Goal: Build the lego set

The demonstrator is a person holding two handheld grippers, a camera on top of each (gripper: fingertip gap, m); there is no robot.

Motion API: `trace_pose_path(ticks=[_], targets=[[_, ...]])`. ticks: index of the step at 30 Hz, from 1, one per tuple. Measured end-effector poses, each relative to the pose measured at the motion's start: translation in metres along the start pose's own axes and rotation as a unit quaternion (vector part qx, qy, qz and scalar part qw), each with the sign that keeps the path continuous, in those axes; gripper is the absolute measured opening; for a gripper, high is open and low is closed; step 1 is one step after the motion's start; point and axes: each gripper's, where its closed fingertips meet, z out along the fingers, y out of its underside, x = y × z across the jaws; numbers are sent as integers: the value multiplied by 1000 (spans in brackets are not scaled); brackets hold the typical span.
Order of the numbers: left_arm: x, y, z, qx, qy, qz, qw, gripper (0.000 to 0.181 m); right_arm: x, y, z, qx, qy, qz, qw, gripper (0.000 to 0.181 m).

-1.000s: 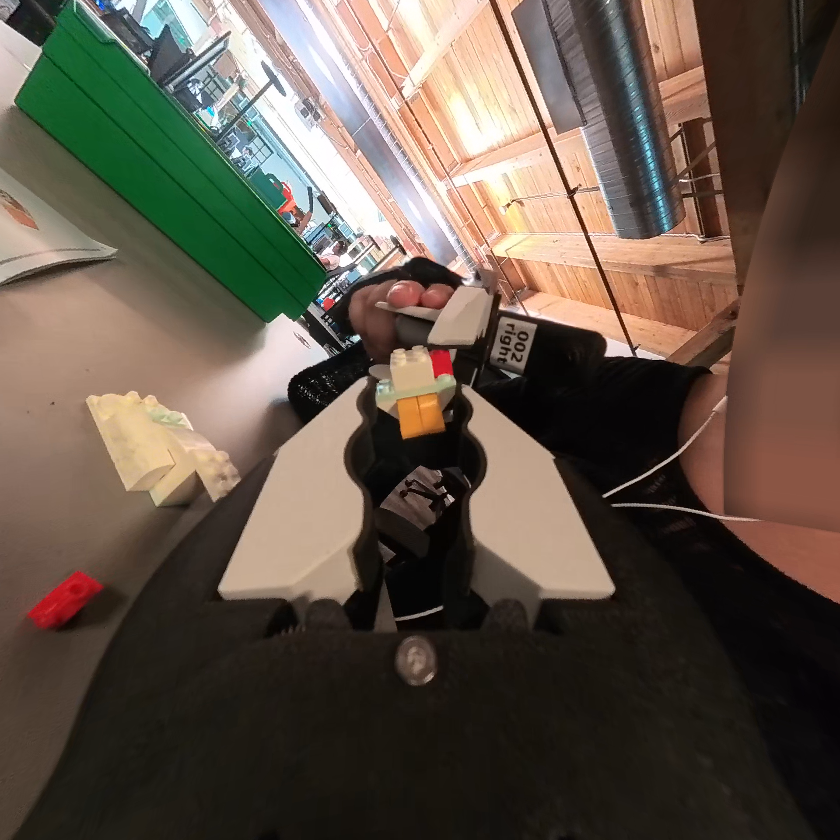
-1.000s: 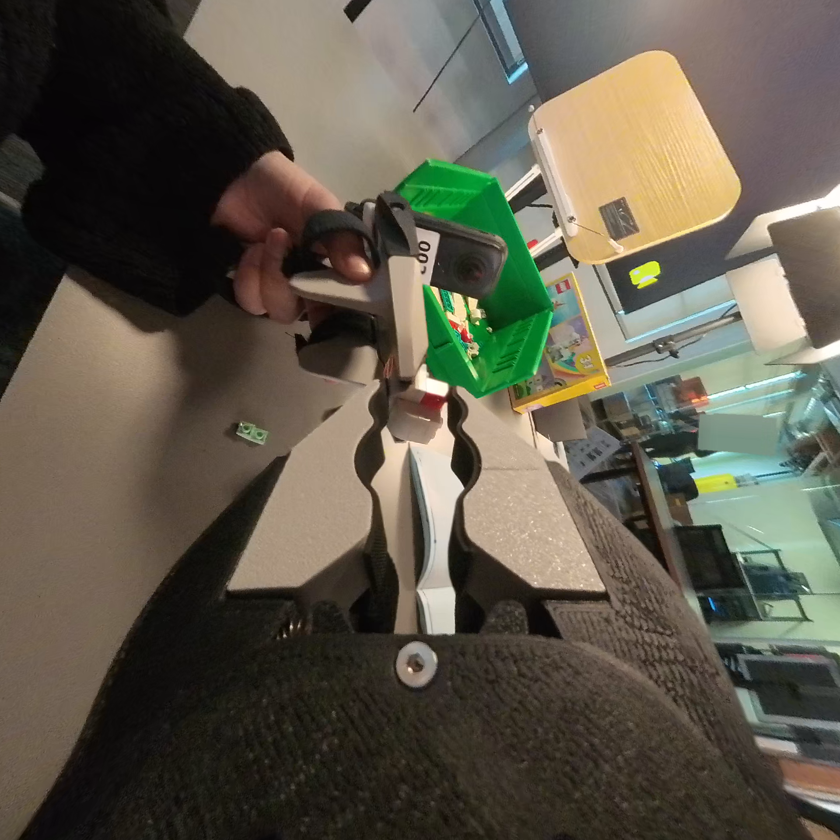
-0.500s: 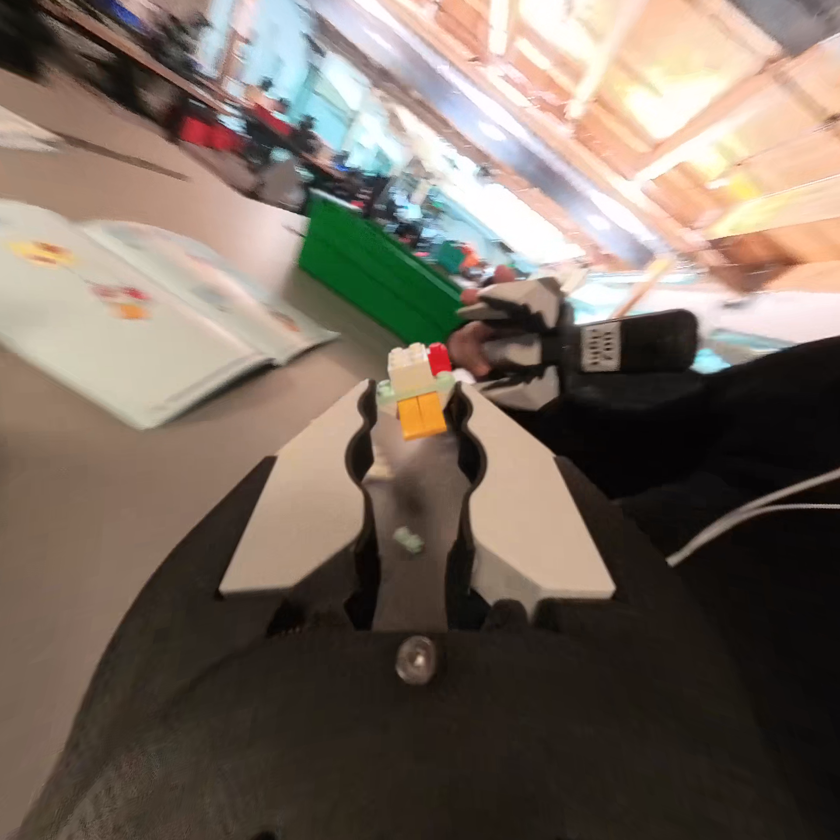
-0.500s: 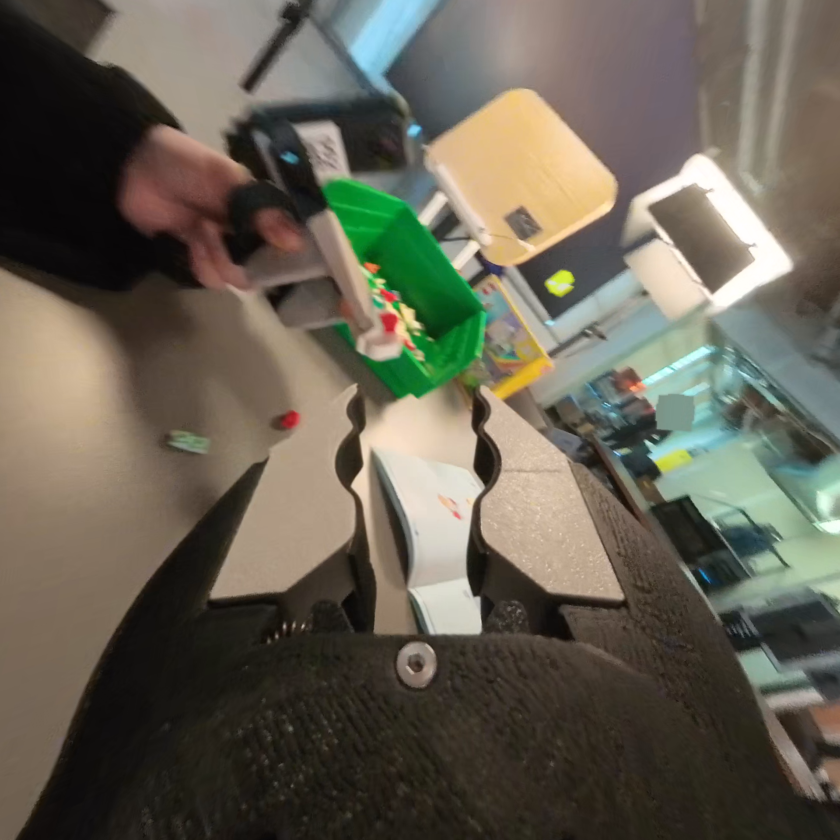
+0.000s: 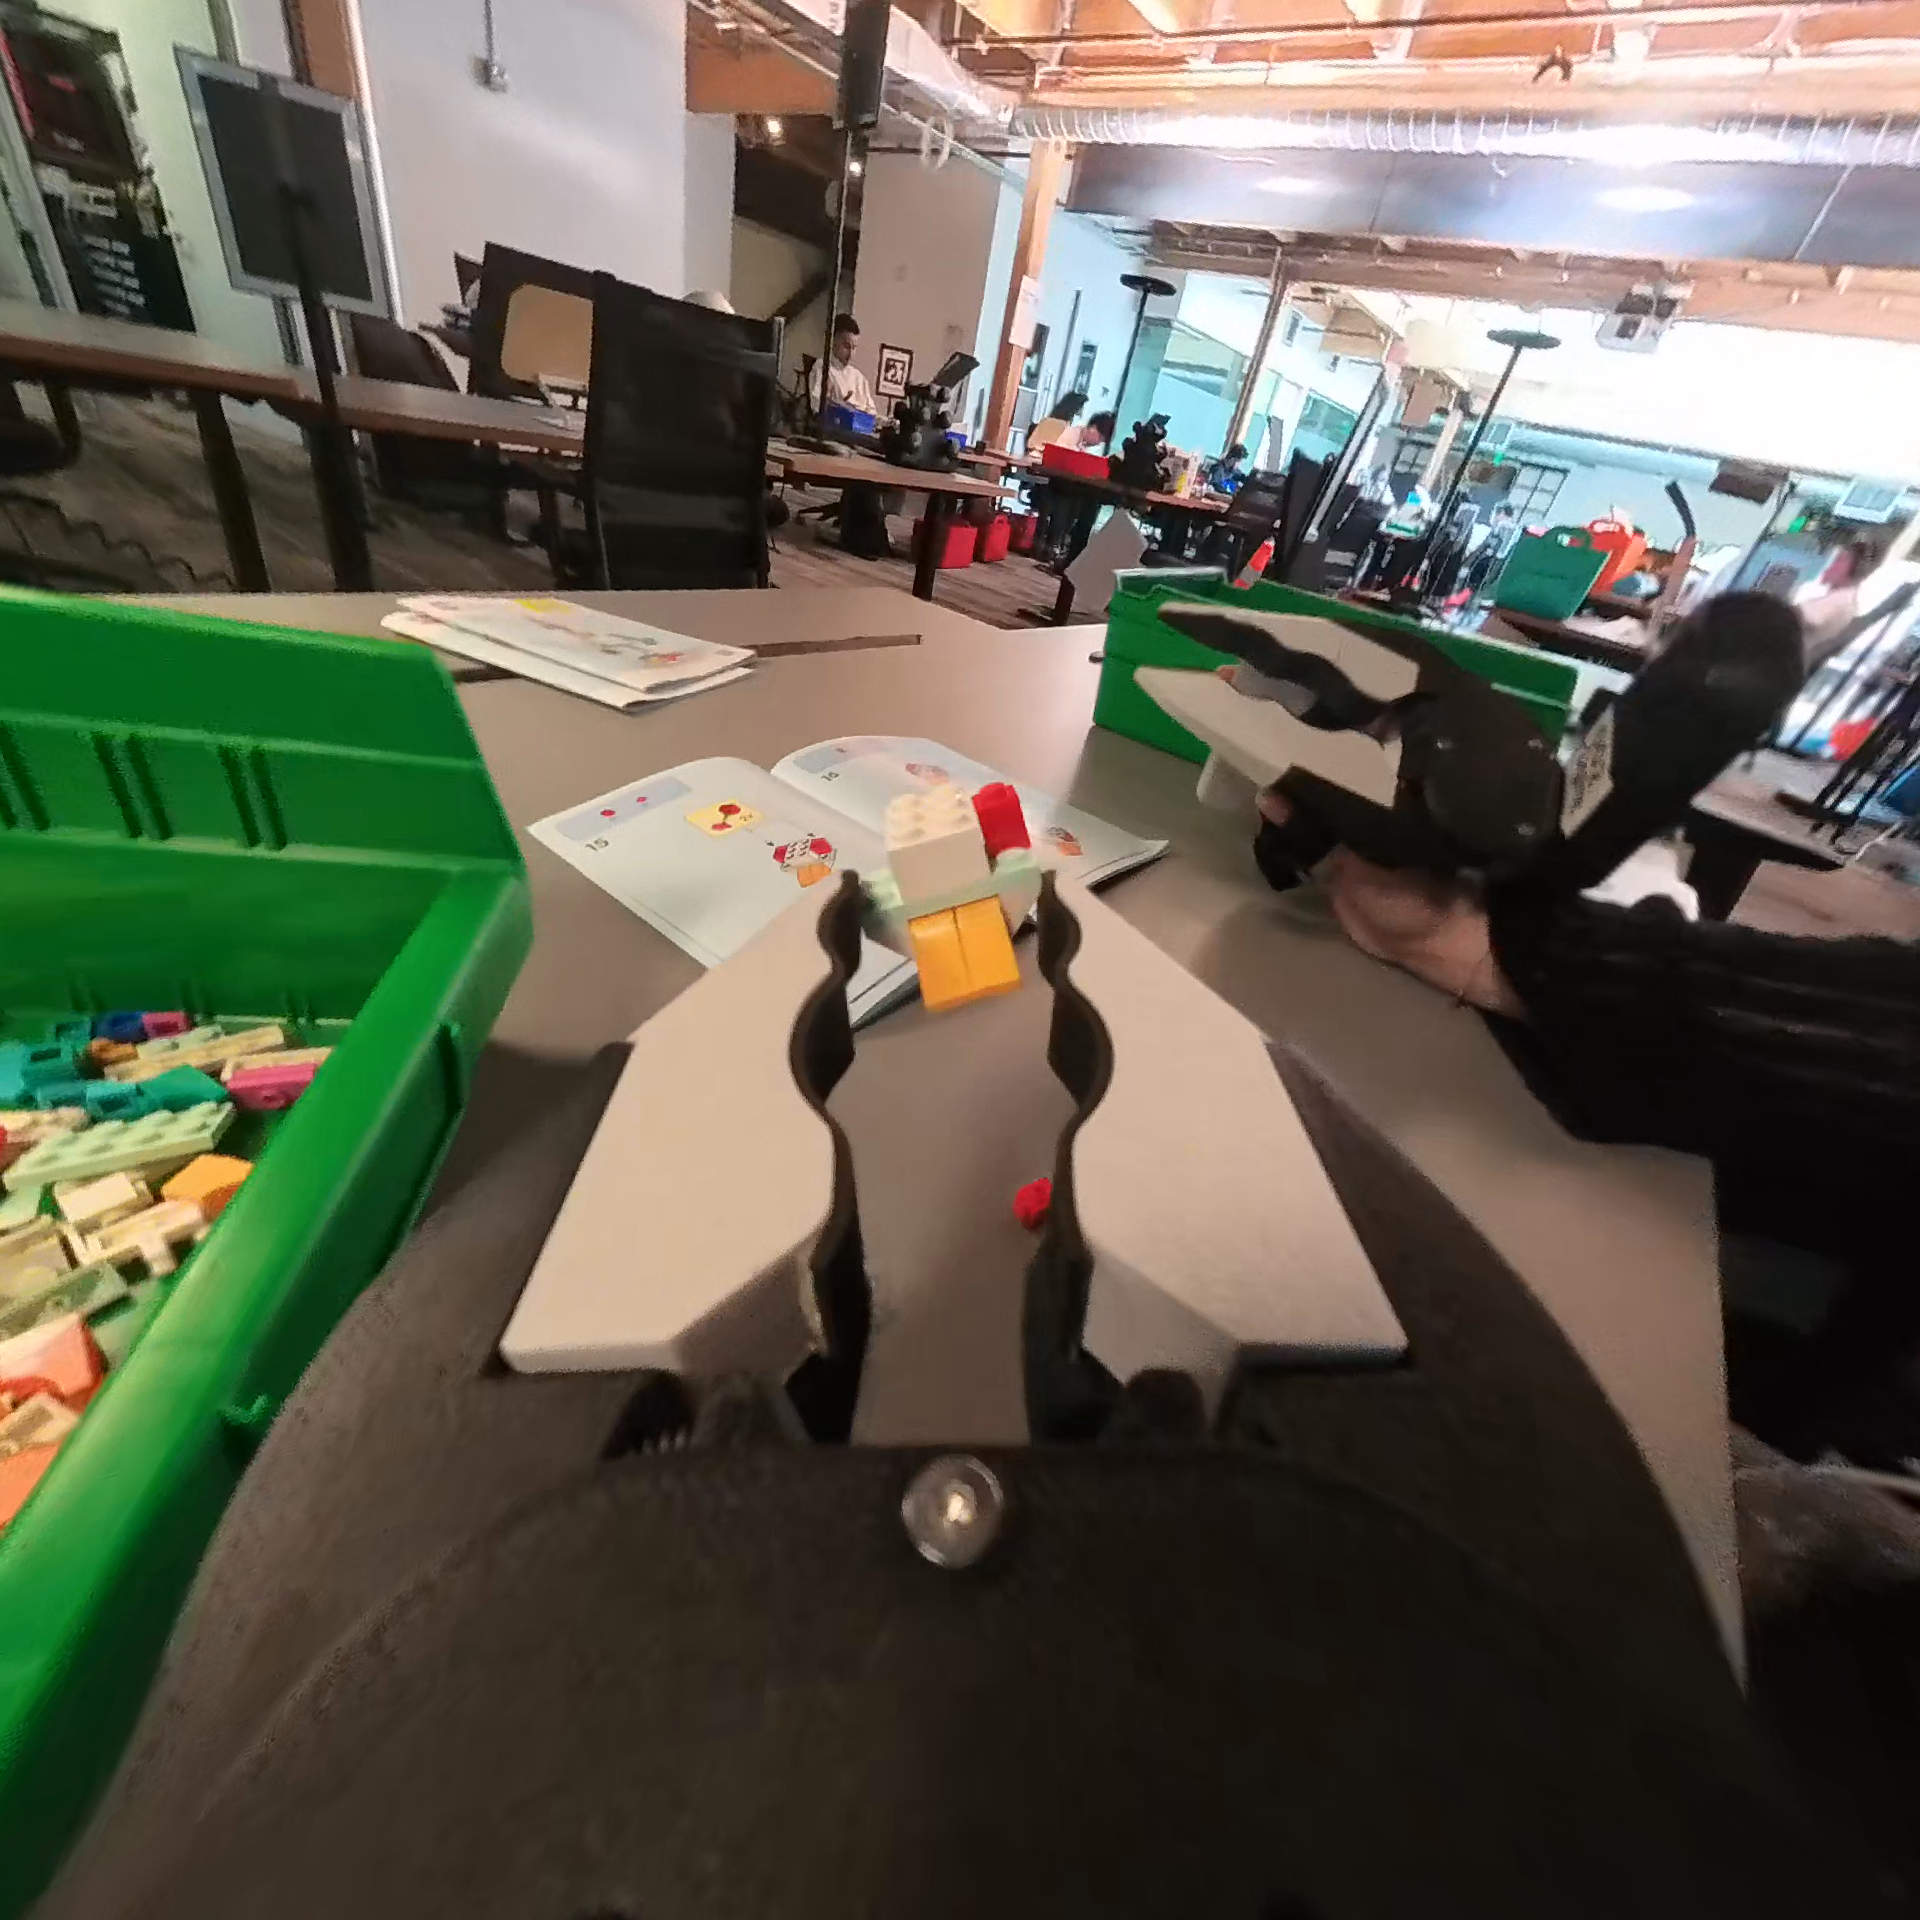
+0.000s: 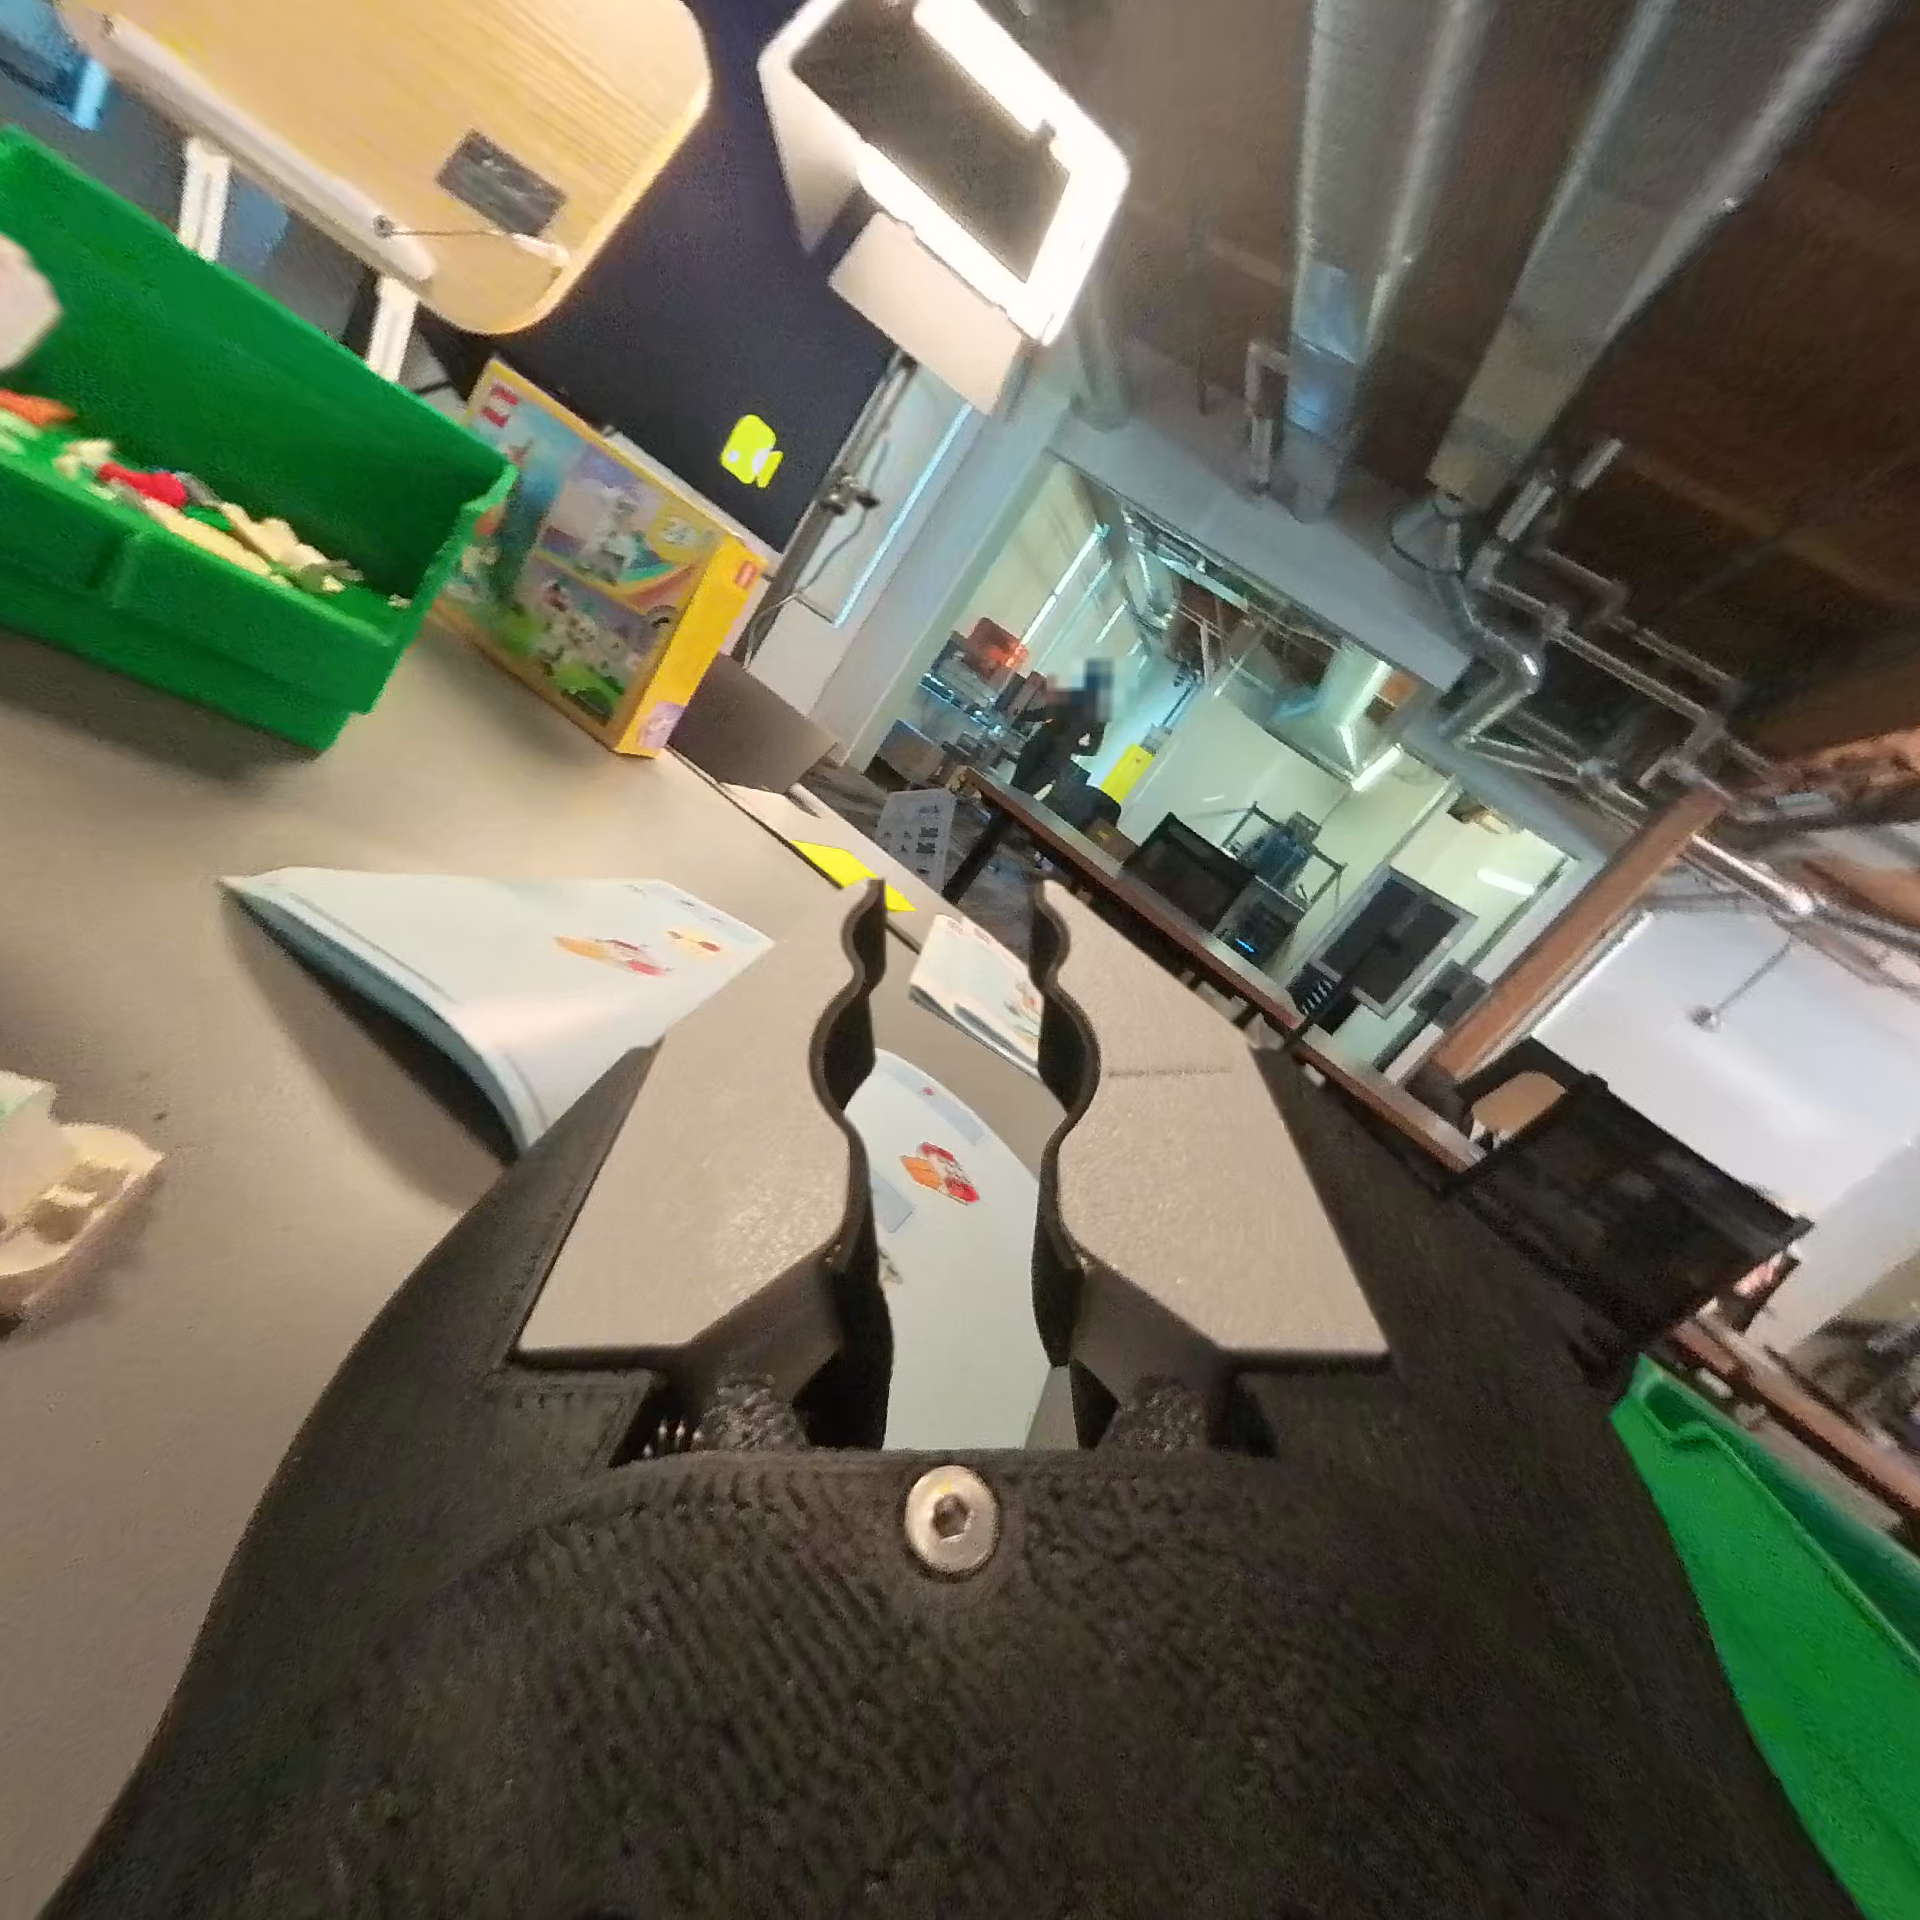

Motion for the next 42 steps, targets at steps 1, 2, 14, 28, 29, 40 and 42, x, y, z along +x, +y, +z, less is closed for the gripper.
trace_pose_path(ticks=[1, 2, 14, 28, 29, 40, 42], targets=[[2, 0, 0, 0, 2, 15, 1000, 33, 5, 1, 0, -1, 9, 8, 1000, 25], [5, 0, 0, 1, 4, 28, 1000, 33, 10, 3, -1, -3, 20, 14, 1000, 25], [10, -2, 0, 10, -20, 126, 992, 33, 33, 12, -4, -13, 65, 55, 996, 25], [47, -11, -11, 46, 164, 3, 985, 33, -116, -102, -13, 143, -328, -97, 929, 60], [54, -10, -12, 43, 194, -13, 980, 33, -128, -108, -13, 151, -347, -123, 918, 62], [85, -6, -23, 9, 341, -102, 934, 33, -169, -124, -20, 202, -397, -168, 879, 27], [81, -6, -19, 14, 321, -96, 942, 33, -166, -119, -15, 183, -380, -171, 890, 26]])
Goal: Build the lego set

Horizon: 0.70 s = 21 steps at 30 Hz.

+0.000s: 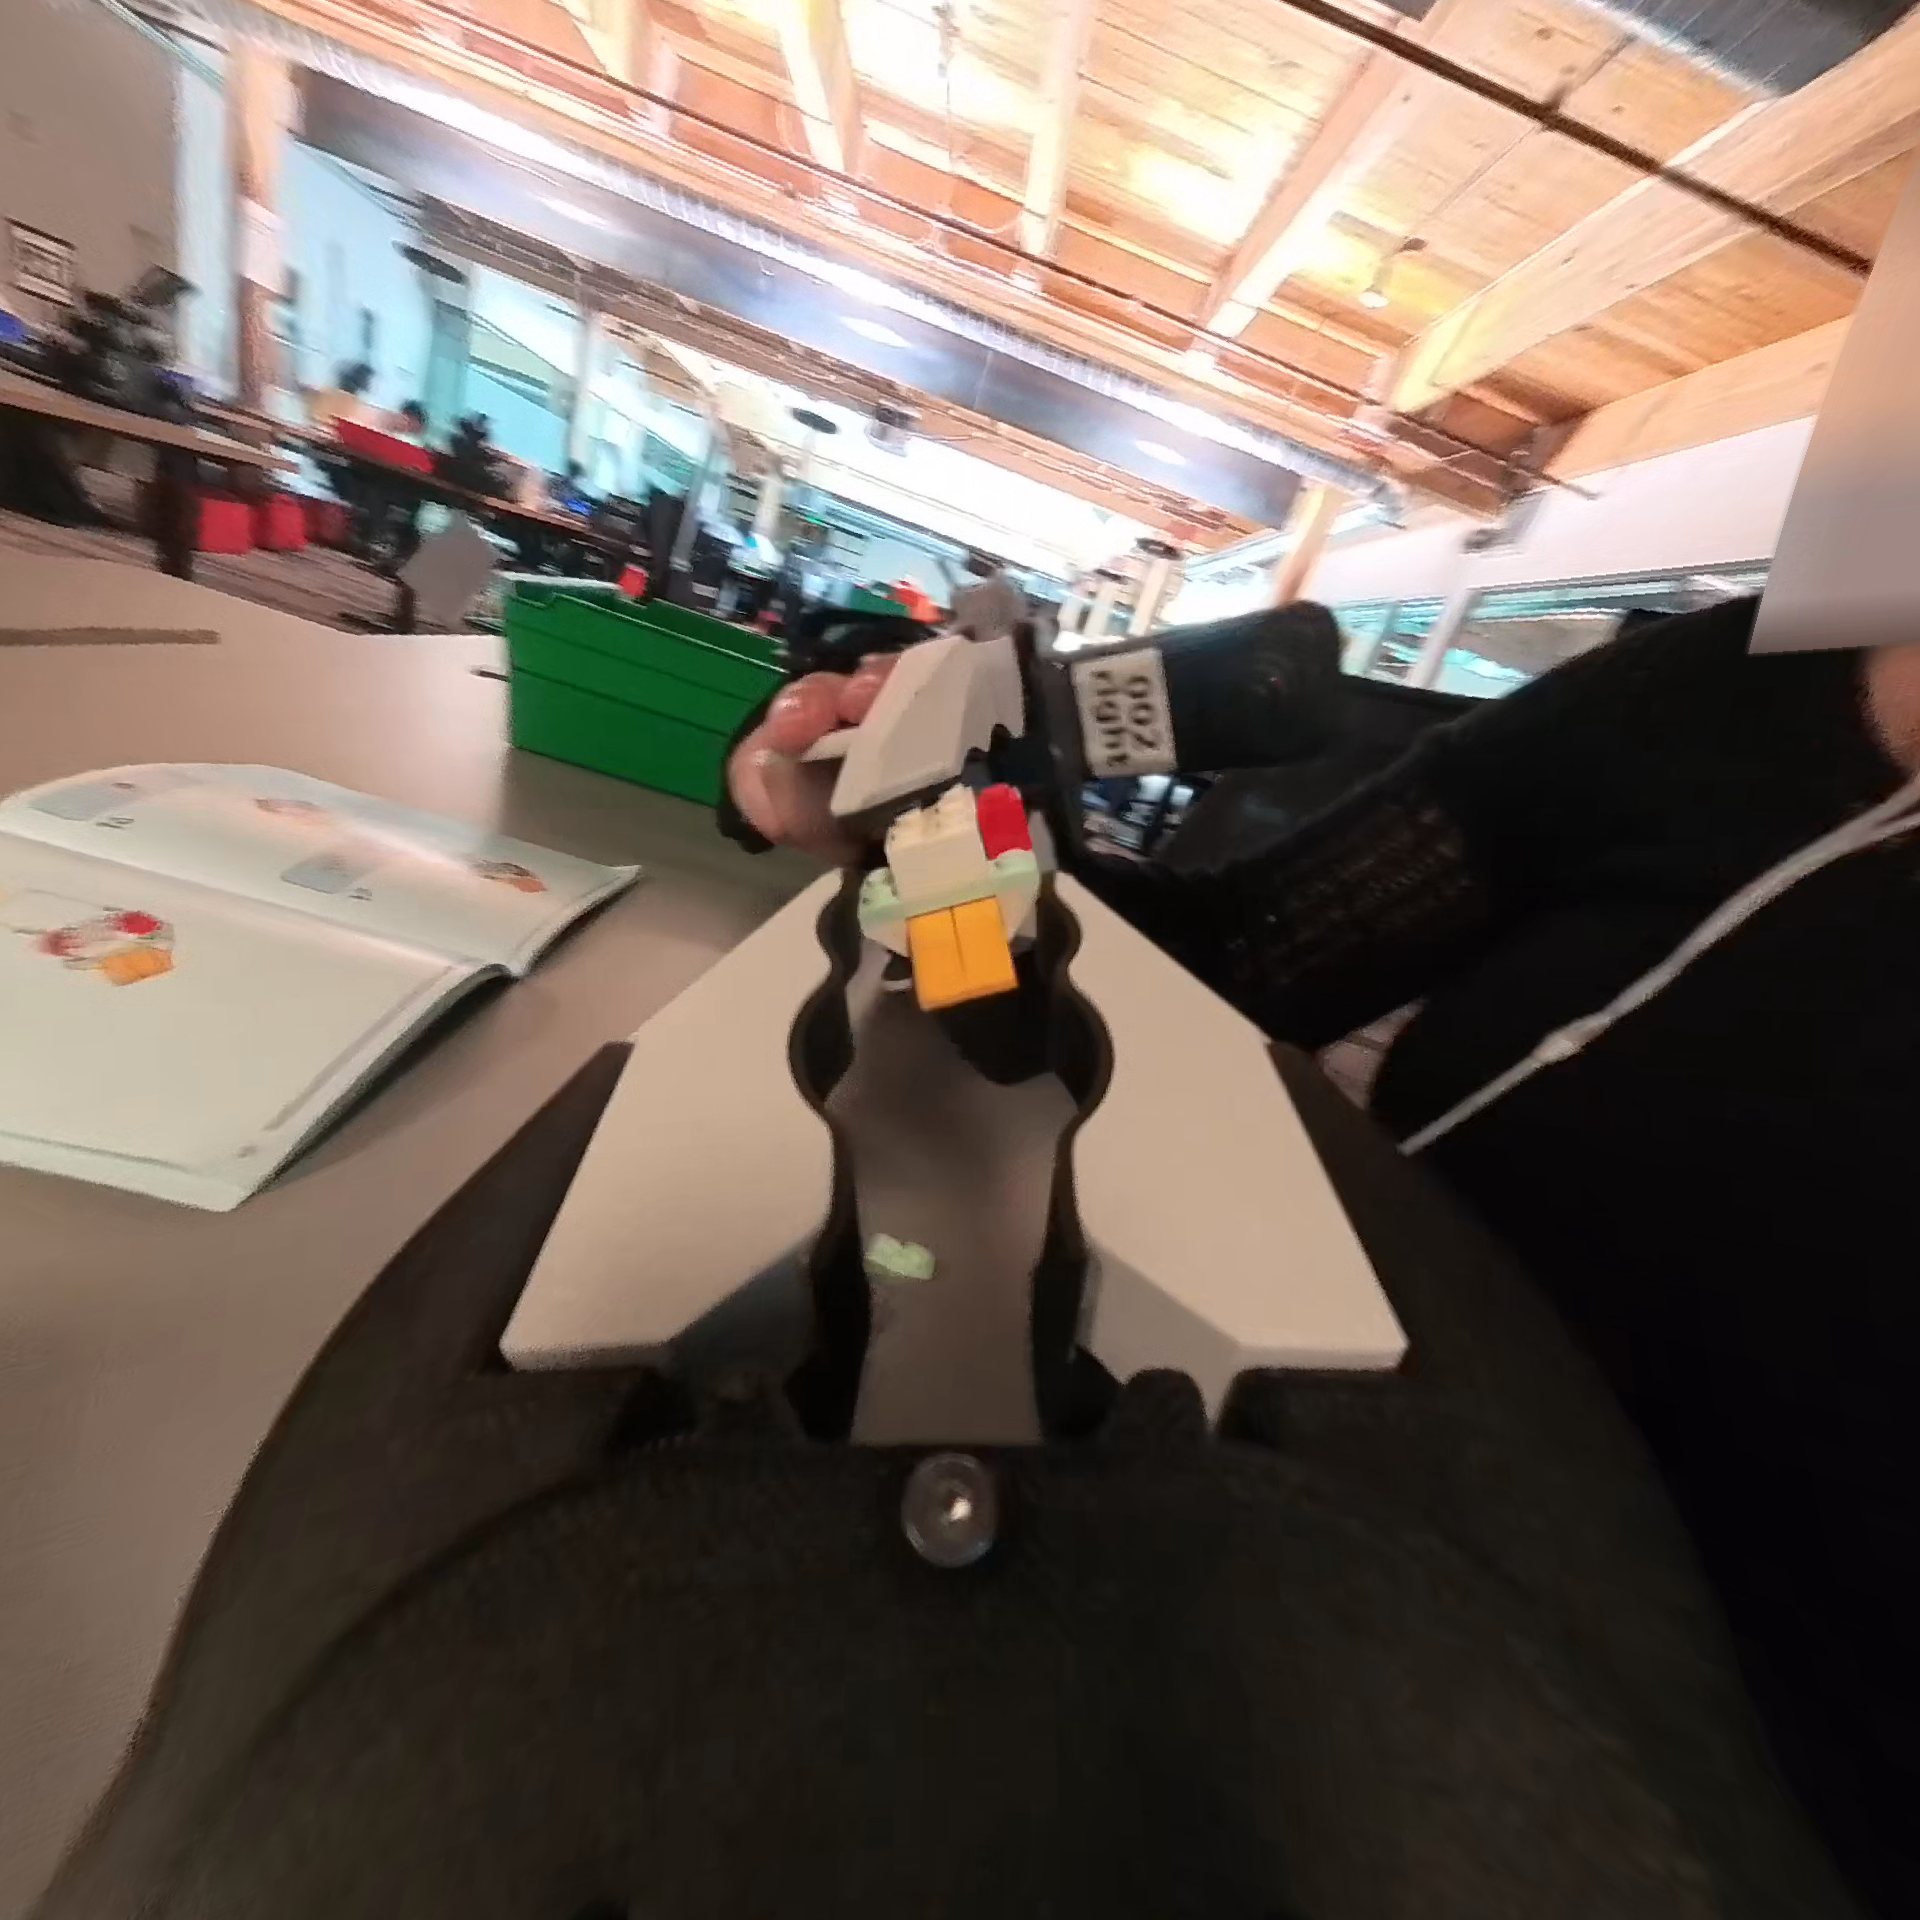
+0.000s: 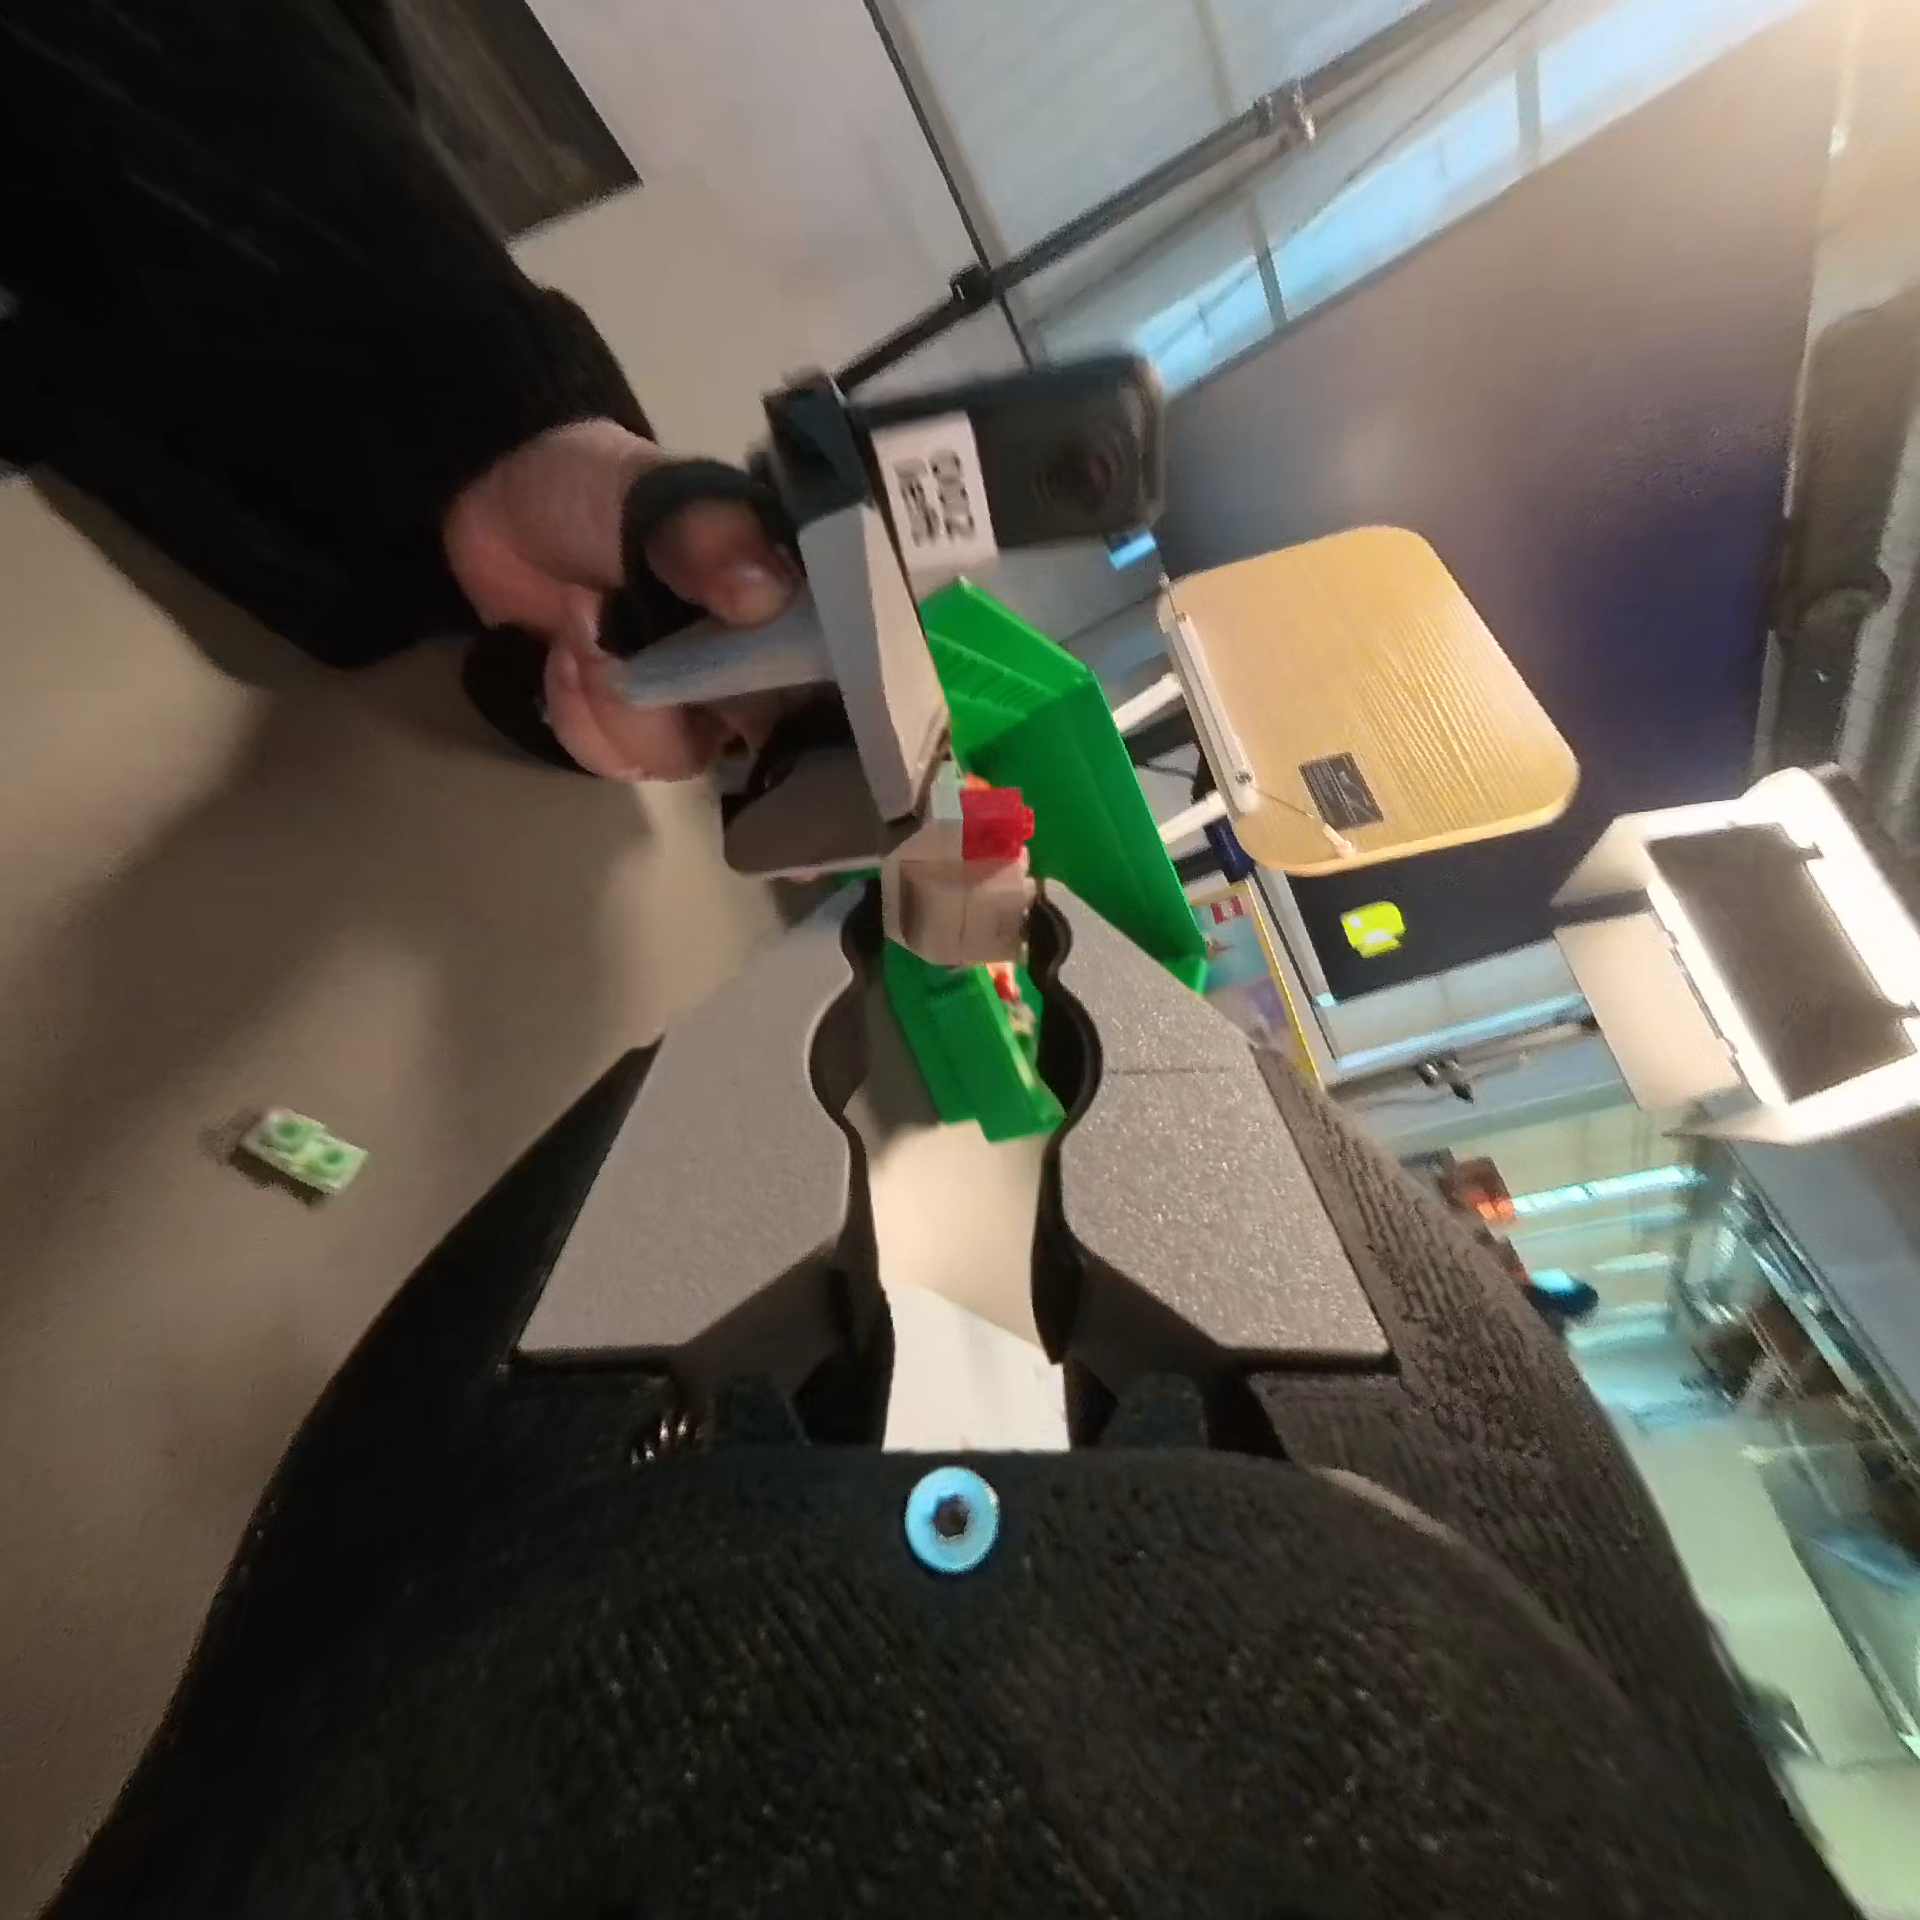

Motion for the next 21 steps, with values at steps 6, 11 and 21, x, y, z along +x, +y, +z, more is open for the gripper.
trace_pose_path(ticks=[6, 11, 21], targets=[[-34, -16, -21, 8, -231, 183, 956, 46, 20, 35, 4, -129, 86, -65, 986, 27], [-42, -15, -24, -29, -343, 276, 898, 41, 21, 43, 10, -186, 114, -136, 967, 26], [-54, -9, -21, -39, -351, 225, 908, 23, 22, 50, 17, -230, 135, -184, 946, 26]])
